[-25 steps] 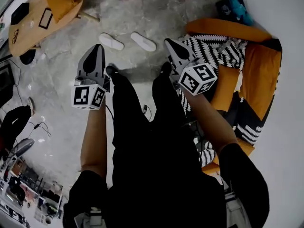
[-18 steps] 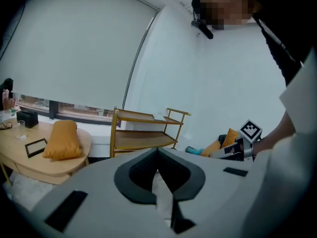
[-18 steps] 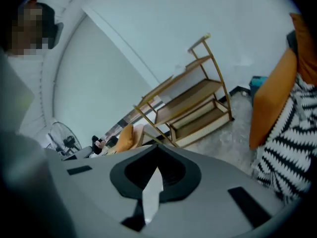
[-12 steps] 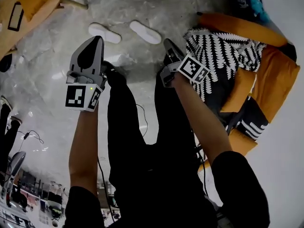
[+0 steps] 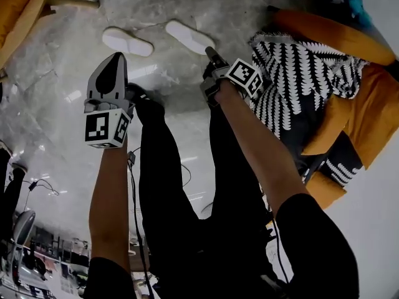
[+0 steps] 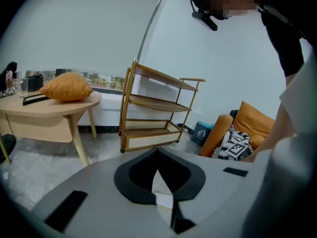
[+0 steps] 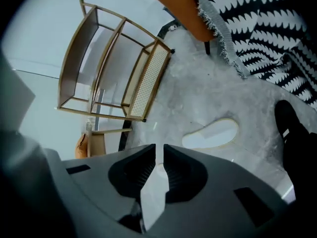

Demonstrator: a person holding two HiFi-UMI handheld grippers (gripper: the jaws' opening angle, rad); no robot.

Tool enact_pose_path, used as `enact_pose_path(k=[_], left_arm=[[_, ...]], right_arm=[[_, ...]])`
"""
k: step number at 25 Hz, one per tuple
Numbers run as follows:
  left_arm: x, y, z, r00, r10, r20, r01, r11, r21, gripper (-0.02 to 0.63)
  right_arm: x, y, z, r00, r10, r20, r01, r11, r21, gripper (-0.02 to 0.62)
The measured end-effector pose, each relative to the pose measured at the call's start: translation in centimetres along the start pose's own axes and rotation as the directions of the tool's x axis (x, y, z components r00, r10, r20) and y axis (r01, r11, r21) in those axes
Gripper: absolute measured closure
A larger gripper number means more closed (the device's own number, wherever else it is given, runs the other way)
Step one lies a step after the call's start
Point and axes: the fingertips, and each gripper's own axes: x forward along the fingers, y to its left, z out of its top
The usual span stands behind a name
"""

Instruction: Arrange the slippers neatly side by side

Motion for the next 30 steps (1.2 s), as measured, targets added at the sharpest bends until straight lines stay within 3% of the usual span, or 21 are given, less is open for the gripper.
enact_pose_path(k=[3, 10, 19, 25, 30], left_arm=[[2.5, 0.1, -2.1, 1.000, -0.018, -0.012, 0.019, 1.000, 0.018, 0.591], [8.2, -0.1, -5.3, 0.994, -0.107, -0.026, 0.108, 0.993, 0.041, 0.591], [12.2, -0.2, -7.5, 0.977, -0.214, -0.021, 0.215, 0.970, 0.116, 0.591], [13.1, 1.6, -9.5, 0.977, -0.209, -0.037, 0.212, 0.969, 0.127, 0.591], [12.8, 2.0, -11.0, 0.976, -0.210, -0.058, 0.215, 0.969, 0.121, 0.591]], right_arm=[[2.7, -1.9, 0.3, 1.000, 0.004, -0.009, -0.003, 0.999, 0.050, 0.474], [6.6, -8.2, -0.3, 0.997, -0.075, -0.031, 0.079, 0.986, 0.147, 0.474], [11.9, -15.5, -1.4, 0.989, -0.145, -0.028, 0.145, 0.925, 0.353, 0.468], [14.4, -19.2, -1.3, 0.984, -0.177, 0.021, 0.145, 0.867, 0.477, 0.457], [15.2, -20.7, -0.8, 0.980, -0.189, 0.061, 0.133, 0.852, 0.506, 0.484]])
